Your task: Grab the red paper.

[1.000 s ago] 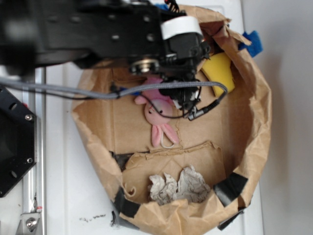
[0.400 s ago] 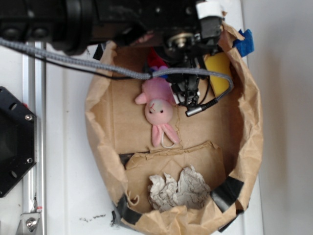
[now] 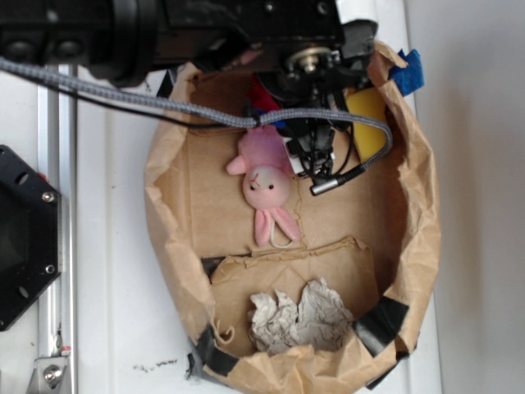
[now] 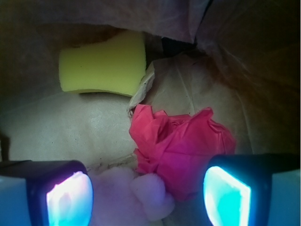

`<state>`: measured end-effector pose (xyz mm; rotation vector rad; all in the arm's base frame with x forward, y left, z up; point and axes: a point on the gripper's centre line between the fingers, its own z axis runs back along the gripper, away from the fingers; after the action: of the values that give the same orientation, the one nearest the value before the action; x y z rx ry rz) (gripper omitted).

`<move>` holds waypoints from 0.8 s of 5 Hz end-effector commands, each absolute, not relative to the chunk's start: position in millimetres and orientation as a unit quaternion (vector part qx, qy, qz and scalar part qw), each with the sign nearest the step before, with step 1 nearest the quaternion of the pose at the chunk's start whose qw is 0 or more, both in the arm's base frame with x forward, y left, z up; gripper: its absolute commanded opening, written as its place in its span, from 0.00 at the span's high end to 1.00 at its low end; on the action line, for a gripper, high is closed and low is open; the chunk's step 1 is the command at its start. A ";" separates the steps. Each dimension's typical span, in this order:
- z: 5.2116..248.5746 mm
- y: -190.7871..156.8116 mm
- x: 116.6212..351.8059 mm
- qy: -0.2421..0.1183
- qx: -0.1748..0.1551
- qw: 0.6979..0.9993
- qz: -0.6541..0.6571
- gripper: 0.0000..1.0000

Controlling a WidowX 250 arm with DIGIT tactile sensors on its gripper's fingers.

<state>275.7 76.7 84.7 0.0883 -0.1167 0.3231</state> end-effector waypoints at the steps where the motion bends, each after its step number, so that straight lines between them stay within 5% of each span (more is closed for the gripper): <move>1: 111.3 100.3 284.3 -0.076 0.031 0.979 0.185 0.00; 4: 108.9 105.8 309.2 -0.056 0.004 0.990 0.129 0.00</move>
<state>299.7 80.1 84.8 -0.0023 -0.0408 0.2419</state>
